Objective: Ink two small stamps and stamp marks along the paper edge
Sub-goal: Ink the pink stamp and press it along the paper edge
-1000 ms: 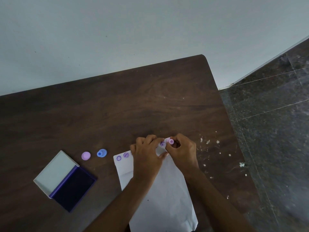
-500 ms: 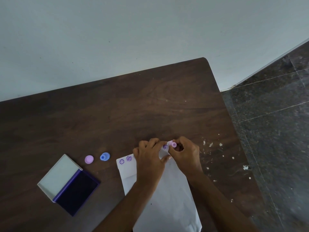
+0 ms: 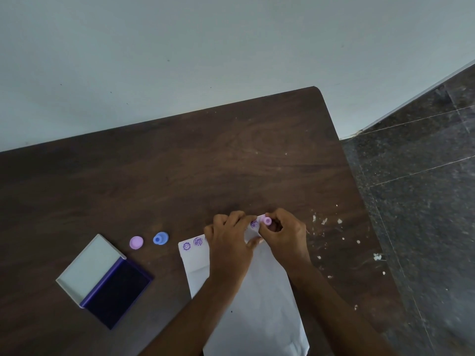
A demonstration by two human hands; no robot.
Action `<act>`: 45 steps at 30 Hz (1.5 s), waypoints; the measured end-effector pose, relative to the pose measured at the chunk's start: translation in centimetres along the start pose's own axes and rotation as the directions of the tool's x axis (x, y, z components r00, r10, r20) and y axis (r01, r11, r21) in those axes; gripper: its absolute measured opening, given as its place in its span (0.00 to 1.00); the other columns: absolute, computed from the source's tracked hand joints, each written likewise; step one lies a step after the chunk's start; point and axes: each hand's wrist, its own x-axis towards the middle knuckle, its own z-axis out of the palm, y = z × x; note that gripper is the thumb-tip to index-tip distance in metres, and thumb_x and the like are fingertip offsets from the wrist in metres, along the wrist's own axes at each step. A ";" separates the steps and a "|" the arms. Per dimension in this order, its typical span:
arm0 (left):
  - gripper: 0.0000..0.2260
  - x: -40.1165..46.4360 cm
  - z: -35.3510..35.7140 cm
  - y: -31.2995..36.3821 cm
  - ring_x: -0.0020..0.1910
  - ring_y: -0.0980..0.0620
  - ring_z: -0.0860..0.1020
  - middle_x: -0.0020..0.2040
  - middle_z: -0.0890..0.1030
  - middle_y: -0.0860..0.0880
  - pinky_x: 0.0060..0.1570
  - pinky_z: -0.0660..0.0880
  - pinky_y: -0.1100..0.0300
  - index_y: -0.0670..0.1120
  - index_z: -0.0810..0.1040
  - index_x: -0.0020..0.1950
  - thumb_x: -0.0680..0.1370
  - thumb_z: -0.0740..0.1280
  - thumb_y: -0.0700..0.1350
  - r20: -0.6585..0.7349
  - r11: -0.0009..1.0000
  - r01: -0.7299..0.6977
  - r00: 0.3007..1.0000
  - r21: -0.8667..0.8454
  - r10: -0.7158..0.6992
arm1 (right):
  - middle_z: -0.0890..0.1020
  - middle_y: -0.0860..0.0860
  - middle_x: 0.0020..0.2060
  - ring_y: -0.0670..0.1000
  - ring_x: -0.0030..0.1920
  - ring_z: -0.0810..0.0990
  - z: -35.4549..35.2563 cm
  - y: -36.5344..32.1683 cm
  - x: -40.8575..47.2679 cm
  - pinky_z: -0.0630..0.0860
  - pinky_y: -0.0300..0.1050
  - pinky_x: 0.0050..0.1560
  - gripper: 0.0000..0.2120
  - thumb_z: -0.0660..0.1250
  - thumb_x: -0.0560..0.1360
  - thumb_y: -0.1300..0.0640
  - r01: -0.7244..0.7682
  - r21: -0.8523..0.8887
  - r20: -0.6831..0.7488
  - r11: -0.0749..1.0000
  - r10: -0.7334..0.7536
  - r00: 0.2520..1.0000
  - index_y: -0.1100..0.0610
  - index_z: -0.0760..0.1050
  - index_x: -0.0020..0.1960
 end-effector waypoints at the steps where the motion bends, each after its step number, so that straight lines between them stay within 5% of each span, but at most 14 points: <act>1: 0.22 0.0 0.1 0.0 0.45 0.51 0.77 0.51 0.82 0.52 0.44 0.71 0.54 0.53 0.80 0.51 0.62 0.78 0.59 -0.009 1.000 -0.003 1.000 -0.002 0.003 | 0.83 0.53 0.34 0.42 0.32 0.77 0.0 0.1 0.0 0.72 0.22 0.35 0.06 0.76 0.69 0.60 -0.001 -0.004 -0.001 1.000 0.001 1.000 0.60 0.79 0.40; 5: 0.21 0.0 0.0 0.2 0.46 0.51 0.76 0.52 0.82 0.52 0.45 0.71 0.55 0.53 0.80 0.52 0.63 0.77 0.59 0.005 1.000 0.028 1.000 -0.013 -0.028 | 0.82 0.49 0.34 0.41 0.31 0.76 0.0 0.0 0.1 0.71 0.22 0.34 0.07 0.76 0.68 0.58 0.000 -0.024 0.022 1.000 0.001 1.000 0.59 0.78 0.39; 8: 0.22 0.0 -0.1 0.1 0.48 0.52 0.75 0.54 0.81 0.54 0.47 0.71 0.55 0.54 0.80 0.54 0.64 0.76 0.61 0.045 0.999 0.038 0.998 -0.004 -0.038 | 0.81 0.41 0.34 0.42 0.34 0.79 -0.9 -0.1 0.1 0.73 0.27 0.33 0.06 0.74 0.70 0.54 -0.137 0.038 0.041 0.990 0.136 0.990 0.51 0.78 0.39; 12: 0.22 0.3 -0.3 0.2 0.50 0.53 0.74 0.55 0.80 0.56 0.49 0.69 0.55 0.56 0.79 0.55 0.65 0.74 0.62 0.077 0.999 0.043 0.996 0.014 -0.044 | 0.85 0.45 0.36 0.45 0.37 0.84 -2.4 -0.3 0.1 0.80 0.43 0.36 0.05 0.75 0.70 0.52 -0.339 0.289 -0.055 0.895 0.369 0.928 0.51 0.80 0.39; 18: 0.21 0.2 -0.6 0.3 0.49 0.53 0.73 0.54 0.79 0.57 0.48 0.66 0.56 0.57 0.78 0.54 0.64 0.75 0.61 0.085 0.999 0.030 0.996 0.023 -0.032 | 0.83 0.54 0.30 0.49 0.26 0.75 -2.9 -1.8 -0.6 0.74 0.42 0.29 0.05 0.75 0.69 0.53 -0.389 0.517 0.027 0.762 0.440 0.897 0.53 0.83 0.42; 24: 0.21 0.0 -0.9 0.3 0.49 0.52 0.75 0.53 0.80 0.55 0.48 0.68 0.54 0.56 0.78 0.54 0.64 0.75 0.60 0.071 1.000 0.019 0.997 0.005 -0.020 | 0.84 0.61 0.37 0.58 0.33 0.78 -2.3 -2.7 -1.2 0.79 0.50 0.37 0.05 0.71 0.72 0.57 -0.435 0.668 0.128 0.605 0.482 0.867 0.58 0.84 0.44; 32: 0.15 -0.5 -3.1 -0.3 0.45 0.53 0.78 0.47 0.83 0.54 0.47 0.70 0.54 0.55 0.79 0.52 0.69 0.71 0.61 -0.063 0.994 0.064 0.996 -0.091 -0.070 | 0.85 0.60 0.42 0.58 0.36 0.82 -1.9 -4.4 -1.4 0.82 0.47 0.40 0.06 0.70 0.74 0.59 -0.482 0.711 0.212 0.512 0.498 0.841 0.60 0.83 0.46; 39: 0.09 -1.3 -6.8 -0.8 0.47 0.55 0.78 0.48 0.83 0.56 0.47 0.68 0.58 0.54 0.82 0.51 0.74 0.70 0.54 -0.081 0.967 0.073 0.992 -0.245 -0.095 | 0.84 0.62 0.45 0.59 0.42 0.82 -2.1 -6.8 -1.8 0.81 0.49 0.44 0.10 0.70 0.72 0.59 -0.582 0.779 0.415 0.232 0.505 0.757 0.64 0.82 0.51; 45: 0.13 -3.4 -10.0 -4.2 0.40 0.59 0.76 0.45 0.84 0.55 0.41 0.74 0.63 0.53 0.81 0.49 0.74 0.64 0.59 -0.166 0.984 0.127 0.975 -0.125 -0.147 | 0.83 0.62 0.45 0.55 0.40 0.80 -2.2 -9.7 -2.9 0.81 0.47 0.43 0.16 0.68 0.72 0.59 -0.653 0.755 0.629 -0.057 0.342 0.698 0.67 0.79 0.56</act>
